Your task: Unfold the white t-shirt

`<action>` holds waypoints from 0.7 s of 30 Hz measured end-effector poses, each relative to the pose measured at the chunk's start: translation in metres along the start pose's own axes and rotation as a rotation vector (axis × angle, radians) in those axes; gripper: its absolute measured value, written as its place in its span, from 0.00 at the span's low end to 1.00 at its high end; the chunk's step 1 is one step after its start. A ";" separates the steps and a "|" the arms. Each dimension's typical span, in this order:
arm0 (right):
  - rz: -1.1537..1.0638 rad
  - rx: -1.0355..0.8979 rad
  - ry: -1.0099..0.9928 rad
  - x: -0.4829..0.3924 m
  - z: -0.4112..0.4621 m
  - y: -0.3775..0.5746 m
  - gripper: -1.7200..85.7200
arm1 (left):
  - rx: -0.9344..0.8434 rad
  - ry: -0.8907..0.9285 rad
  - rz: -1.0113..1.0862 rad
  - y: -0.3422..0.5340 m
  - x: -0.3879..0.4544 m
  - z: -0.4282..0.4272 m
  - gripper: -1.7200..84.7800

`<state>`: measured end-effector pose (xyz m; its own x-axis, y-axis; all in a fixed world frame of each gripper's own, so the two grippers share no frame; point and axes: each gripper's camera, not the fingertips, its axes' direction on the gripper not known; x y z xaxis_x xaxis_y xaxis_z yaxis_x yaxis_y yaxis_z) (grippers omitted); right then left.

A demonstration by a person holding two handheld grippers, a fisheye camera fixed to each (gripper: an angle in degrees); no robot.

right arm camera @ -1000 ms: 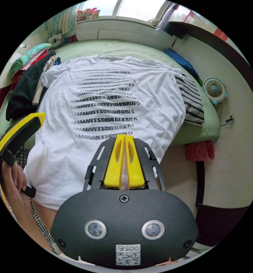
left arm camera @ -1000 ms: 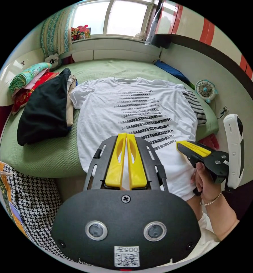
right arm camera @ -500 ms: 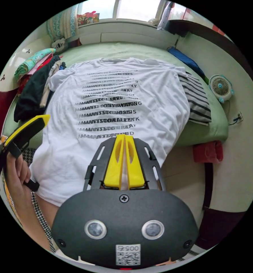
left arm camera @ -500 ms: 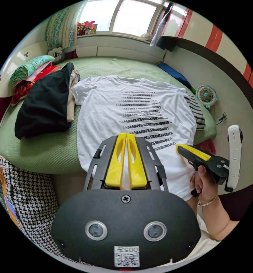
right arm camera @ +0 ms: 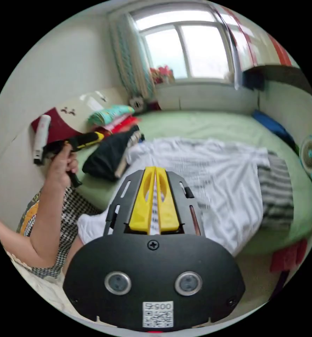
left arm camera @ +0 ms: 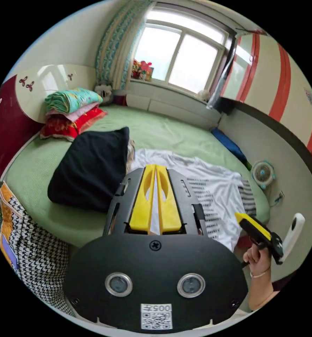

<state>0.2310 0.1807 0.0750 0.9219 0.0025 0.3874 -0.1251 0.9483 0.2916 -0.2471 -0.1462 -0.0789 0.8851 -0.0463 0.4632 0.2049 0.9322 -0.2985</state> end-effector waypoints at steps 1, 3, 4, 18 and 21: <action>-0.058 0.071 -0.020 -0.003 0.007 -0.021 0.03 | 0.034 -0.022 -0.015 -0.012 -0.008 0.013 0.03; -0.098 0.073 -0.028 -0.003 0.034 -0.053 0.08 | 0.025 -0.052 -0.045 -0.022 -0.020 0.040 0.05; -0.085 0.016 -0.031 -0.001 0.062 -0.074 0.13 | -0.011 -0.062 -0.054 -0.024 -0.028 0.061 0.08; -0.019 -0.496 -0.259 0.059 0.388 -0.173 0.16 | -0.328 -0.030 -0.059 -0.004 -0.062 0.192 0.15; 0.033 -0.571 -0.264 0.075 0.427 -0.178 0.15 | -0.365 -0.049 -0.086 -0.009 -0.068 0.209 0.13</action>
<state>0.1656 -0.1233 0.4257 0.7903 0.0257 0.6122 0.1303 0.9692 -0.2089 -0.3966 -0.0767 0.0669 0.8390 -0.0935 0.5361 0.4209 0.7359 -0.5304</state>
